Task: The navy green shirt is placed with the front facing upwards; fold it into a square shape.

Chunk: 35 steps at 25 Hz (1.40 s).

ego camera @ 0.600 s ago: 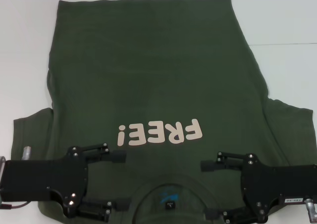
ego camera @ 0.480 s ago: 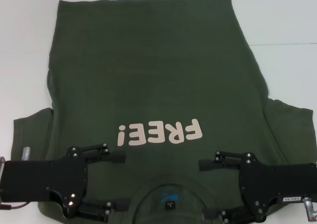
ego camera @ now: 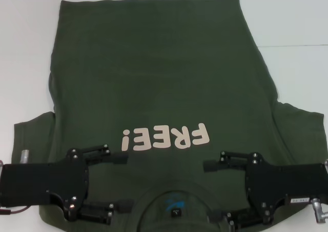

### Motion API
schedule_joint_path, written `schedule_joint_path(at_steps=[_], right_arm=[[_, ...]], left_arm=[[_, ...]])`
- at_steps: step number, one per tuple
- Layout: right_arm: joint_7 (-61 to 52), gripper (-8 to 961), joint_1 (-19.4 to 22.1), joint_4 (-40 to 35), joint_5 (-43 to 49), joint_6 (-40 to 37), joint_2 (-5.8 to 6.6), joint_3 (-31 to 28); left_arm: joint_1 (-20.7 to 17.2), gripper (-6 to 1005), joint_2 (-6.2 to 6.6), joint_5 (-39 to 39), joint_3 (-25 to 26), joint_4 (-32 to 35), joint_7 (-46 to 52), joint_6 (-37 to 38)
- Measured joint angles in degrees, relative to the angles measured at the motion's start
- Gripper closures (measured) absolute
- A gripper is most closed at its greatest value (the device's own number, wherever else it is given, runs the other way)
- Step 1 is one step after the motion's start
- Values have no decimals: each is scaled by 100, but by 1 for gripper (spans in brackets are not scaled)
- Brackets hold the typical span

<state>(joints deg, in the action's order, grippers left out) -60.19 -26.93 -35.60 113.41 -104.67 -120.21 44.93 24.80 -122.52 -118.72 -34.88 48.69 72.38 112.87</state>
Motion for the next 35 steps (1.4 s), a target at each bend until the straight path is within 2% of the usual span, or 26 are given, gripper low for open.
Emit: schedule_joint_path(at_steps=[5,11,14,19,23,28,35], right_arm=[[-623,34,-119,-24,-228,120,33,-80],[-2737,36,-634,-321,-223,476,217,-123],[-3675,36,-719,-801,-37,763,240,-113],[-5217,38,-511,-2178,369,1253,191,-173],[-5832,38,-308,-2986,438,1078,276,-284],[-6299,36,-256,-3573,510,278,361,-853],[-7095,35,-235,-4387,1447,-203,423,-1276]], left_arm=[[47,65,16,39,128,-57,-40,-13],[149,66,21,56,165,-156,-50,-134],[202,66,24,60,166,-263,-51,-237],[231,66,-4,86,166,-339,-56,-360],[236,66,-7,177,166,-365,-58,-426],[249,66,-14,302,166,-415,-58,-512],[319,65,-14,354,166,-506,-58,-637]])
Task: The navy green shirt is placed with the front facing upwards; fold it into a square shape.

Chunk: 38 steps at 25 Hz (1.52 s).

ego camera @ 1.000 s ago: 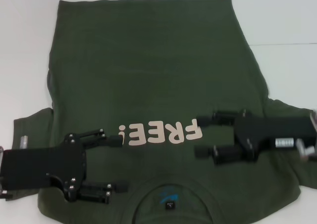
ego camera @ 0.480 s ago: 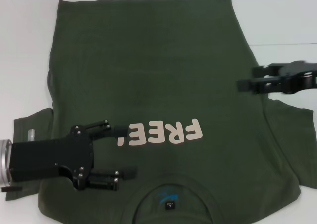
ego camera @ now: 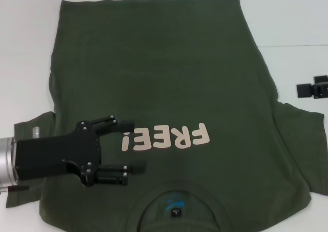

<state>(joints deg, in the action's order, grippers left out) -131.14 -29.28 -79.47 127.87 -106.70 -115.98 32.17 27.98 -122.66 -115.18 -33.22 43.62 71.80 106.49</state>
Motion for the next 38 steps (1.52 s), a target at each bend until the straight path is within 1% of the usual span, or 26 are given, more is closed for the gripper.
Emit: schedule_joint_path(at_steps=[3,9,15,19,22,27,32,33,34,36,38], right_arm=[[-155,34,38,-63,266,-148,12,-132],[-573,36,10,-72,1493,-153,55,-255],[-716,39,9,-23,2305,-116,65,-275],[-724,38,-4,82,2542,-118,60,-290],[-739,42,-11,326,2681,-42,63,-291],[-876,63,-54,908,2719,226,201,-250],[-896,83,-93,1374,2733,553,300,-172],[-896,87,-102,1491,2736,629,339,-141],[-905,91,-135,1745,2739,716,415,-113],[-907,100,-175,1945,2759,766,463,-100],[-907,108,-188,2004,2786,806,477,-91]], left_arm=[[38,65,-7,5,0,-10,0,-36],[104,65,-6,72,0,-22,0,-45],[135,65,1,94,-1,-22,21,-57],[138,65,4,96,-1,-21,34,-63],[125,65,-6,105,0,-21,48,-63],[109,66,-45,126,0,-20,114,-143],[79,66,-47,219,5,8,129,-157],[73,66,-45,231,17,22,129,-163],[71,66,-34,239,57,39,130,-172],[72,66,-27,239,90,40,132,-173],[75,66,-24,240,127,41,136,-177]])
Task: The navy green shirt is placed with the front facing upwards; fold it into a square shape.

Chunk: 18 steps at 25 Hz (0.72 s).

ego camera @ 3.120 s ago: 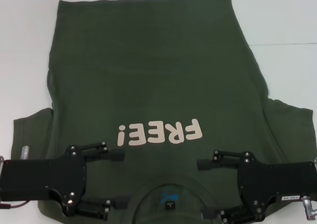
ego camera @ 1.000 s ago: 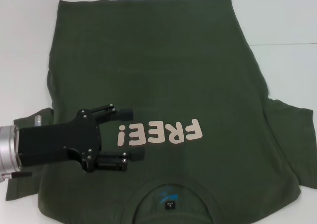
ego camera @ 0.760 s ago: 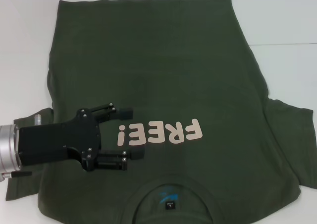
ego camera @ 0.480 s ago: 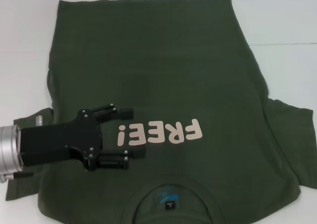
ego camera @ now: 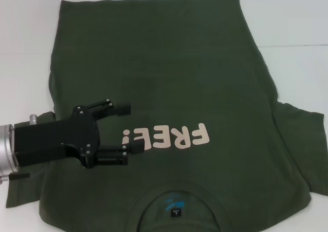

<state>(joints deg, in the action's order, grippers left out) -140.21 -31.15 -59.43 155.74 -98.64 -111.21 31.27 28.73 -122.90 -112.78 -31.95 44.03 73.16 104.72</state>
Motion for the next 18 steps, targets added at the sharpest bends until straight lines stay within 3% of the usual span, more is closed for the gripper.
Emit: schedule_joint_path(at_steps=[13,18], right_arm=[[-6,161,-101,339,142,212,-1,42],[2,181,-102,363,129,229,-54,56]], left_arm=[[-15,65,3,-11,14,-5,5,-96],[-29,65,3,-39,13,-9,5,-106]])
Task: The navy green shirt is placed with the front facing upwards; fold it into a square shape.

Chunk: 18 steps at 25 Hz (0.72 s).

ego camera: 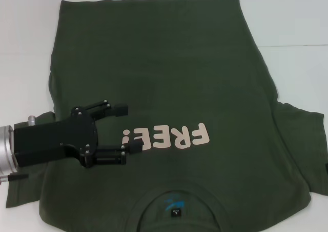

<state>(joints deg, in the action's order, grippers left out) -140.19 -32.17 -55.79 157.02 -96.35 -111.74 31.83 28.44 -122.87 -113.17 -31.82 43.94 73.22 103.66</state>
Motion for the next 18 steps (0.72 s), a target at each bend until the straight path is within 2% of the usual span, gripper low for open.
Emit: schedule_joint_path(at_steps=[11,18], right_arm=[[35,240,-15,136,-48,151,-65,-58],[-39,181,-18,250,-146,241,-43,-58]], left_arm=[[0,65,16,-28,0,-20,-5,-79],[-45,65,14,-36,0,-10,-15,-112]])
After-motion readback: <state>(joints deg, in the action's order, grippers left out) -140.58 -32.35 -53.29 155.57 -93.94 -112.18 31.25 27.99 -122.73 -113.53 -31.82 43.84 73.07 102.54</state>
